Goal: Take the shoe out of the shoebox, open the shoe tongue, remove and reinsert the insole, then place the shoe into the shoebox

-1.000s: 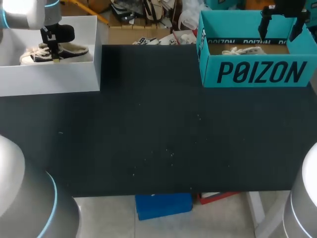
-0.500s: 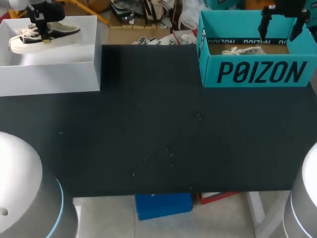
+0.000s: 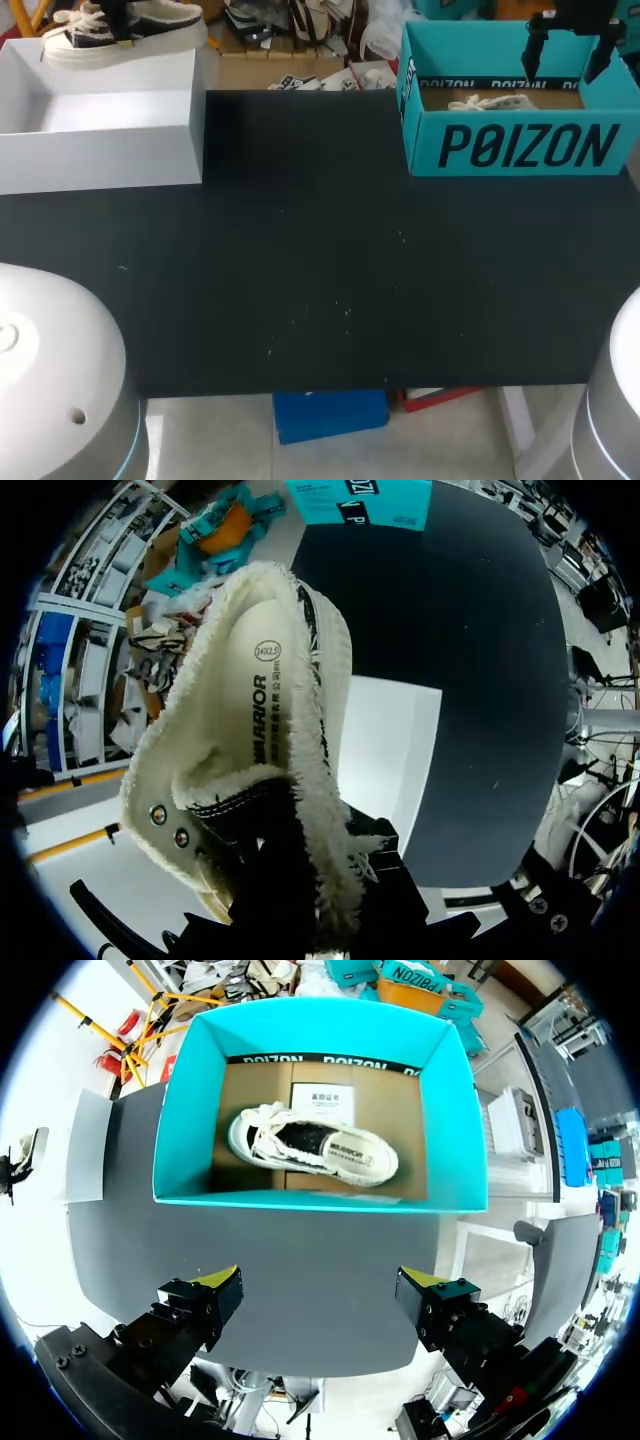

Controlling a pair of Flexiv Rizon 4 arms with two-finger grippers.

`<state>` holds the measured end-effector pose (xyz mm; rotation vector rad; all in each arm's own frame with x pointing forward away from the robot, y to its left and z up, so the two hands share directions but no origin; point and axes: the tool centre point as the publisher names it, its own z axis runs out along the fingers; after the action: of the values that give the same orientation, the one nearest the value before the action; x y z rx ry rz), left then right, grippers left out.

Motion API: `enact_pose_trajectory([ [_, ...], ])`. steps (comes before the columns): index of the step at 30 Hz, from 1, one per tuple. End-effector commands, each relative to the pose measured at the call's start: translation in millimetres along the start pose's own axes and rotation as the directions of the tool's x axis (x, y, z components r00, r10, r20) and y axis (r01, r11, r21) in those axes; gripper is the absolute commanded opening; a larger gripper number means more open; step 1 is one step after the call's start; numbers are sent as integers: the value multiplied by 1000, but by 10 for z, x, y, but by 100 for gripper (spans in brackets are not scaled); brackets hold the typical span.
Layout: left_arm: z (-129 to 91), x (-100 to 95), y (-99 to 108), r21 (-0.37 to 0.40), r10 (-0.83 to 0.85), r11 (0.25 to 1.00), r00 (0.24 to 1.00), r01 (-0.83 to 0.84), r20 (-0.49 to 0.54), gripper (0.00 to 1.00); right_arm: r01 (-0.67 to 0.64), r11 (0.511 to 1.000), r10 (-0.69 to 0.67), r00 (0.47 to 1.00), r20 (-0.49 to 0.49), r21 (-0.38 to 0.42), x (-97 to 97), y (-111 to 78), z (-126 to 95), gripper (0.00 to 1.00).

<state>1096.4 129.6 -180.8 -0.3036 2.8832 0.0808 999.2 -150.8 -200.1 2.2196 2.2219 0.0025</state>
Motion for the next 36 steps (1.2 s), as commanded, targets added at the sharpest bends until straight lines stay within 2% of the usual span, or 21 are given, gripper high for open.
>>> enact_pose_trajectory([
  [1, -993, 901, -529, -32, 9, 999, 964, -1, 264, 0, 0, 1000, 0, 1000, 0, 1, 3, 3, -1, 100],
  [4, -1082, 1291, -966, -14, 13, 1000, 964, -10, 264, 0, 0, 1000, 0, 1000, 0, 1, 3, 3, -1, 100],
  [7, -1044, 1623, -1314, -4, 24, 1000, 971, -23, 237, 0, 0, 1000, 0, 1000, 0, 1, 3, 3, -1, 100],
  [12, -891, 2120, -1698, 20, 1, 1000, 982, -5, 186, 0, 0, 1000, 0, 1000, 0, 1, 3, 3, -1, 100],
  [19, -565, 2632, -1916, 21, -13, 1000, 993, 11, 113, 0, 0, 1000, 0, 1000, 0, 1, 3, 3, -1, 100],
  [21, -400, 2753, -1949, 16, -16, 1000, 996, 15, 92, 0, 0, 1000, 0, 1000, 0, 1, 3, 3, -1, 100],
  [25, -83, 2919, -2024, -2, -1, 1000, 998, 1, 62, 0, 0, 1000, 0, 1000, 0, 1, 3, 3, -1, 100],
  [27, 92, 2997, -2078, -33, 21, 999, 995, -18, 93, 0, 0, 1000, 0, 1000, 0, 1, 3, 3, -1, 100],
  [29, 294, 3058, -2123, -29, 22, 999, 998, -21, 57, 0, 0, 1000, 0, 1000, 0, 1, 3, 3, -1, 100],
  [36, 858, 3239, -2283, -41, 57, 998, 997, -55, 50, 0, 0, 1000, 0, 1000, 0, 1, 3, 3, -1, 100],
])
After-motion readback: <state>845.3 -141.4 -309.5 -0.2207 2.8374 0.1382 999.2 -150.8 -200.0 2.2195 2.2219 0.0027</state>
